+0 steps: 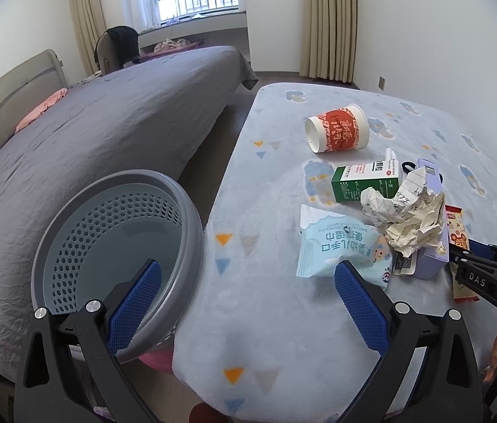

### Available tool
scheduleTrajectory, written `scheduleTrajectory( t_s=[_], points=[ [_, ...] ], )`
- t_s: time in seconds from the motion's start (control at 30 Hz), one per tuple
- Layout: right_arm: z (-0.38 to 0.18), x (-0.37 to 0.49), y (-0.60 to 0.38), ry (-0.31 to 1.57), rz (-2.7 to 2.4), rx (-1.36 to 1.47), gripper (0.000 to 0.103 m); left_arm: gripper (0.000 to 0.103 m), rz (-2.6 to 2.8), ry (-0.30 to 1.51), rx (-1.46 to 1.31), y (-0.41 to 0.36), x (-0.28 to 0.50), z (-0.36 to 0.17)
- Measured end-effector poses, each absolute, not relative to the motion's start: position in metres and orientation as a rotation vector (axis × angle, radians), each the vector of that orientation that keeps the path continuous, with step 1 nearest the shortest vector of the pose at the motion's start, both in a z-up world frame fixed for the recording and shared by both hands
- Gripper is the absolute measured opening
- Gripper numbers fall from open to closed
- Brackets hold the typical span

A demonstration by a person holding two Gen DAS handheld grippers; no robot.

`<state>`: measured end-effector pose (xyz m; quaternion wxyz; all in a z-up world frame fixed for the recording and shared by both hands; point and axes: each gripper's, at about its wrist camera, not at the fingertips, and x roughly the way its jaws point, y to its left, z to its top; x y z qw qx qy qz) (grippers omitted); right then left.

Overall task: Collect trash
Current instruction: 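Reach the right tool to the cream snack bar wrapper and close on it, then grasp the crumpled white paper with the left tool while the right tool holds the snack bar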

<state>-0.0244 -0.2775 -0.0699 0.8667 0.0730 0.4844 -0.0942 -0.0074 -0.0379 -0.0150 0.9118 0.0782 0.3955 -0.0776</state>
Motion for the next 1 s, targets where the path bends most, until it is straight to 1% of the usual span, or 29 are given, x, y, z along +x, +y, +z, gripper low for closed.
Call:
scheduleTrajectory(
  t_s=[0.27,0.6,0.83,1.0],
  points=[
    [-0.057,-0.038,-0.290,0.977,-0.209,0.180,0.040,0.097,-0.220,0.793,0.186,-0.069,-0.012,-0.011],
    [-0.054,-0.047,-0.305,0.967,-0.217,0.207,0.040,0.097,-0.318,0.789,0.170,-0.120,-0.009,-0.006],
    [-0.054,-0.052,-0.318,0.967,-0.219,0.240,0.040,0.097,-0.339,0.779,0.218,-0.153,0.000,-0.013],
    [-0.053,-0.054,-0.323,0.960,-0.232,0.237,0.040,0.097,-0.346,0.816,0.219,-0.169,0.012,-0.026]
  ],
)
